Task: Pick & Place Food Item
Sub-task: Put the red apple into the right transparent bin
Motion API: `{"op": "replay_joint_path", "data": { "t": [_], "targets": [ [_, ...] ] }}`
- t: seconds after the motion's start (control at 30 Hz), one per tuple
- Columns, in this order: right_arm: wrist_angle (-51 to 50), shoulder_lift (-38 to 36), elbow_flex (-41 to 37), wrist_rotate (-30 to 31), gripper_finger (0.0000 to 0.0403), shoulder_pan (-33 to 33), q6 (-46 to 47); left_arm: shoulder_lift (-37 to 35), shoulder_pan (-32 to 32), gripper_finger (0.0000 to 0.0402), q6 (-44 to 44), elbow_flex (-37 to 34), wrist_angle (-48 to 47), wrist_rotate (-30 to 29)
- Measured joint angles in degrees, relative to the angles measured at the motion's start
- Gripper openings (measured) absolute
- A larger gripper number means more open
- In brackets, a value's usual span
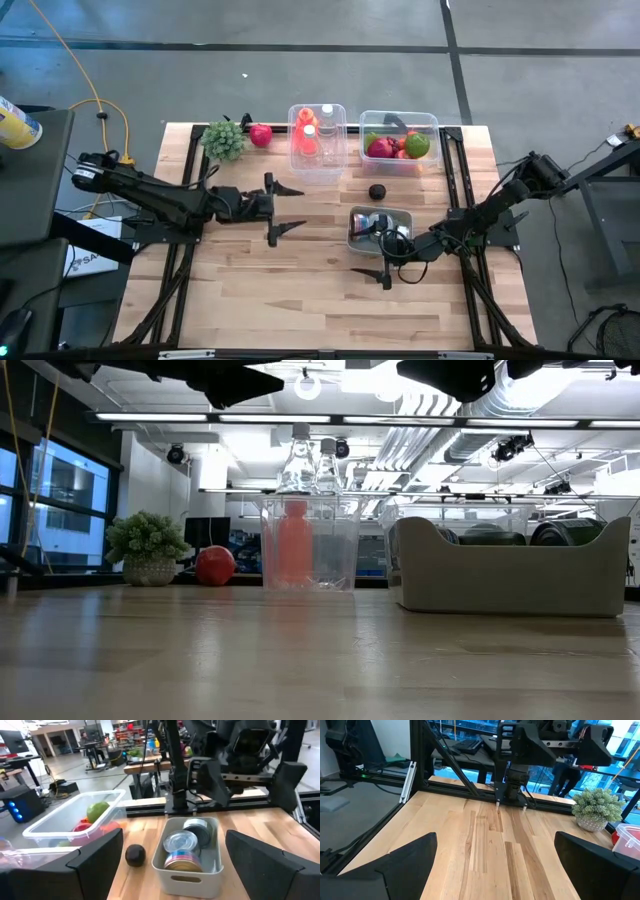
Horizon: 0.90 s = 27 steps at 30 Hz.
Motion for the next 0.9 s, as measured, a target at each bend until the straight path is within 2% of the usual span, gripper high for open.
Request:
{"op": "replay_joint_path", "data": {
  "t": [0.23,0.4,0.63,0.73,0.9],
  "targets": [
    [0.02,0.0,0.0,0.0,0.0393,0.0,0.06,0.0,-1.06,0.0346,0.58,0.0,-1.13,-0.46],
    [0.01,0.0,0.0,0.0,0.0393,0.0,0.22,0.0,-0.97,0.037,1.61,0.0,-2.51,-4.77],
    [-0.03,0.0,0.0,-0.02,0.0393,0.01,0.14,-0.39,-2.39,0.0393,10.0,0.0,-5.78,-5.63],
    [-1.13,0.07,0.02,-0.18,0.0393,0.37,3.45,-0.46,-3.41,0.0393,7.96,0.04,-11.69,-5.6],
    [-4.97,0.15,0.02,-0.21,0.0393,0.37,5.46,0.92,-3.44,0.0393,4.65,-0.02,-28.21,-5.25]
  ]
}}
